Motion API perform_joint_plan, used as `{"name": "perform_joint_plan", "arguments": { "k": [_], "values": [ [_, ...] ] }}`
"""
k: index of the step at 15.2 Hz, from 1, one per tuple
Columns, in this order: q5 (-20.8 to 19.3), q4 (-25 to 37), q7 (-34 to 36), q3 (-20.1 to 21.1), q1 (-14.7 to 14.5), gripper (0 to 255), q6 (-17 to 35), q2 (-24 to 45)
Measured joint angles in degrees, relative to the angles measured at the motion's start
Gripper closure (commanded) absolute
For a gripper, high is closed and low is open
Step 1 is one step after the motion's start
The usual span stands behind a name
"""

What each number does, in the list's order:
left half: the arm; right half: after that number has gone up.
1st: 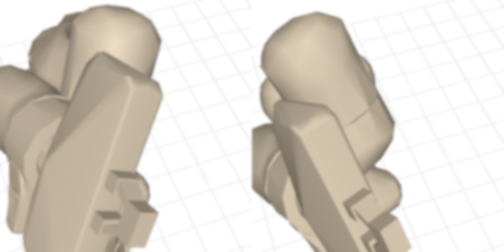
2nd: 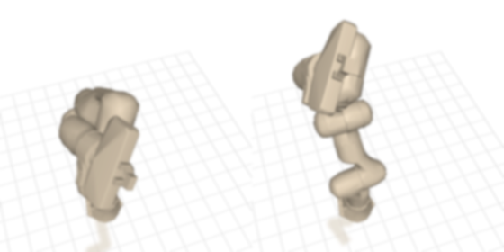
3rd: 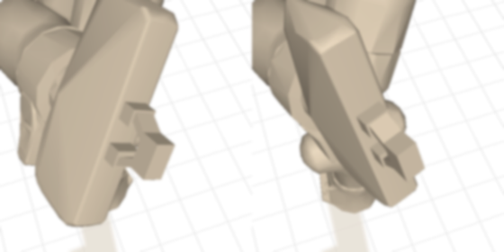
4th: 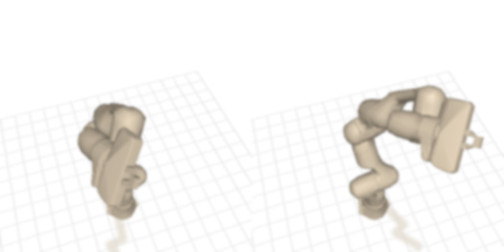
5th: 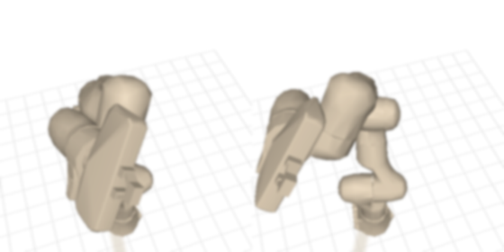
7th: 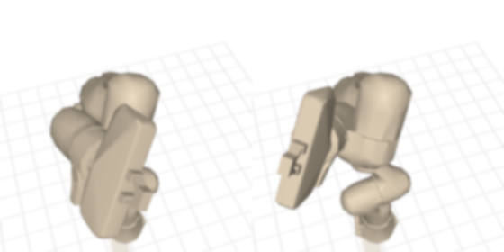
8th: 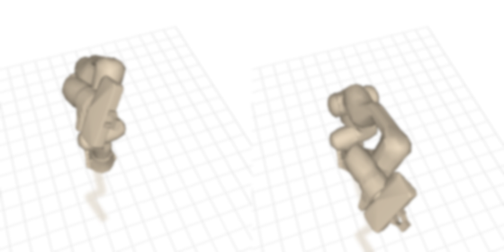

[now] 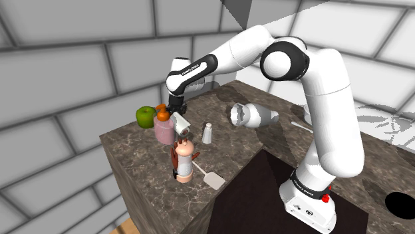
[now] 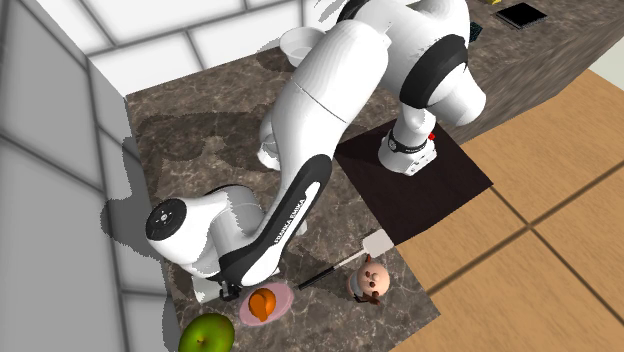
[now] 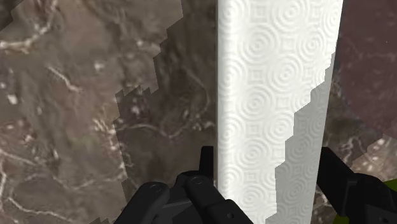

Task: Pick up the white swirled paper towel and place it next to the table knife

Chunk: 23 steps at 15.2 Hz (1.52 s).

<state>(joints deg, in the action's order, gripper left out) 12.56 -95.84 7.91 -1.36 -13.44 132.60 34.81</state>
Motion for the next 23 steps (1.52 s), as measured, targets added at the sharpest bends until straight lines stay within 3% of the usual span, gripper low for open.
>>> {"name": "perform_joint_plan", "arguments": {
  "k": [9,23],
  "values": [
    [-0.03,-0.01,0.07,-0.01,-0.04,255,-0.18,-0.18],
    [-1.10,2.39,1.57,-0.59,-0.16,255,-8.01,-5.69]
  ]
}}
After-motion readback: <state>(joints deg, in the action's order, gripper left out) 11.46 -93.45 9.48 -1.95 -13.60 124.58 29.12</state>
